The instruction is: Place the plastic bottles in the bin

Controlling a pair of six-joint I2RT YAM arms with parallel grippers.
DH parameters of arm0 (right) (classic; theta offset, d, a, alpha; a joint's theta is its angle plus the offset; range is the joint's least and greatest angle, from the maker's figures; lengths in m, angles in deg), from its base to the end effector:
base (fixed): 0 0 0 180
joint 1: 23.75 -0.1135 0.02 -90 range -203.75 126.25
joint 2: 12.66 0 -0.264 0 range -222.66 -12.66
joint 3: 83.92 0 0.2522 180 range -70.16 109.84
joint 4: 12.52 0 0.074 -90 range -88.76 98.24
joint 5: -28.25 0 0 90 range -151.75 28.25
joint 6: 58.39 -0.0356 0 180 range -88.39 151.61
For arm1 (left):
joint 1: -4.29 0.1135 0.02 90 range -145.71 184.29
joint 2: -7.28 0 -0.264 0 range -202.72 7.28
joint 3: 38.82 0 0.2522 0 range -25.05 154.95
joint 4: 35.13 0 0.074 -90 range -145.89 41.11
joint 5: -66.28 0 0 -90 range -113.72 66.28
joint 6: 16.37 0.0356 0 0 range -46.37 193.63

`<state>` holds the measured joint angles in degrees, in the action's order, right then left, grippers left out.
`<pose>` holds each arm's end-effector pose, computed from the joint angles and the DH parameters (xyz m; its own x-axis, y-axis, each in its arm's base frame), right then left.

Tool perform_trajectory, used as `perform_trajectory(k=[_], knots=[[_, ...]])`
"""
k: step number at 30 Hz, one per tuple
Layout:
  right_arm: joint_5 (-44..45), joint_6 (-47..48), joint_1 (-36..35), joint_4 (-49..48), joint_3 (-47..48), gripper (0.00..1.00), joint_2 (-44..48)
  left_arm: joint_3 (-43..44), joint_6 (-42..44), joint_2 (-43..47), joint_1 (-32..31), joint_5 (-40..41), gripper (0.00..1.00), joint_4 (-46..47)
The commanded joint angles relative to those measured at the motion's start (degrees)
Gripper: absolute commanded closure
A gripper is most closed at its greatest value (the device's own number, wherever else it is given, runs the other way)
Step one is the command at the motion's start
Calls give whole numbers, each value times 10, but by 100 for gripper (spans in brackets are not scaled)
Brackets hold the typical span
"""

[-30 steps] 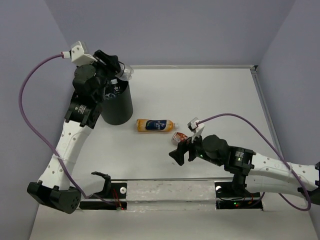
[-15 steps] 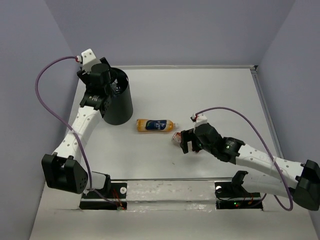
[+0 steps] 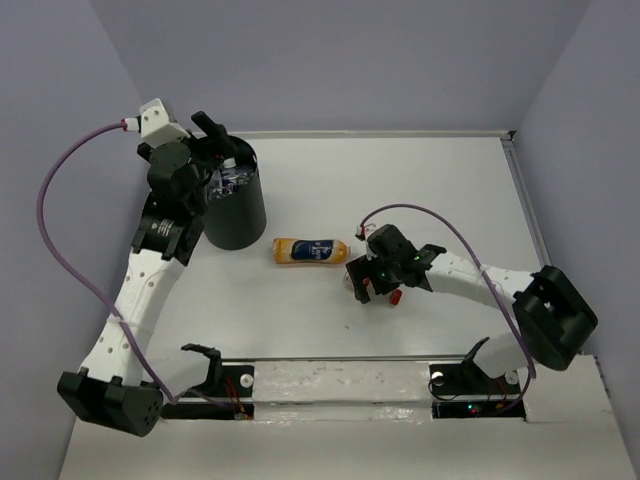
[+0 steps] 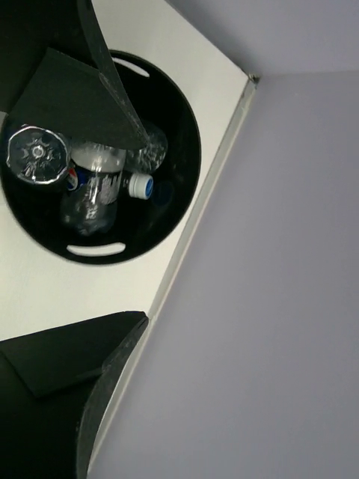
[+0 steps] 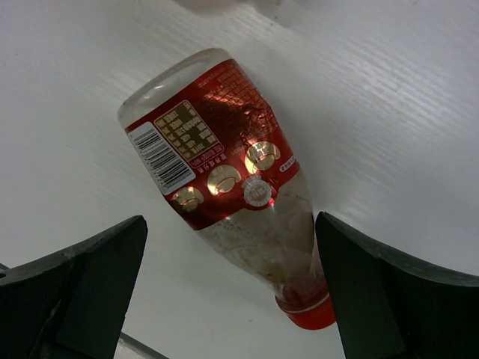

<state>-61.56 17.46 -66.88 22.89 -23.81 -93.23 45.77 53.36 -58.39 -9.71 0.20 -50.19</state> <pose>0.2004 0.1876 0.1951 -0.7526 -0.3700 -0.5447 -0.5139 0.8472 0.1345 0.2520 -0.0480 0.4430 0.1206 -0.3565 -0.9265 -0.1381 0.9182 -0.3713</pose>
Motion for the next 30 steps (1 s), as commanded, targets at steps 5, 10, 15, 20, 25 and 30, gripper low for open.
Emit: perform_trajectory(k=[5, 10, 15, 20, 25, 30], knots=[[-67, 28, 9, -17, 34, 4, -55, -82, -46, 134, -48, -163, 1, -59], [-99, -19, -3, -50, -17, 50, 2, -146, -87, 186, -97, -267, 1, -98], [-97, -63, -20, -50, -69, 62, 111, -206, -146, 199, -196, -316, 1, -78], [-107, -83, -25, -53, -80, 64, 229, -236, -187, 167, -283, -324, 1, -9], [-111, -90, -25, -69, -62, 65, 270, -237, -202, 80, -348, -314, 1, 70], [-115, -94, -25, -85, -66, 65, 296, -233, -200, 18, -364, -308, 1, 109]])
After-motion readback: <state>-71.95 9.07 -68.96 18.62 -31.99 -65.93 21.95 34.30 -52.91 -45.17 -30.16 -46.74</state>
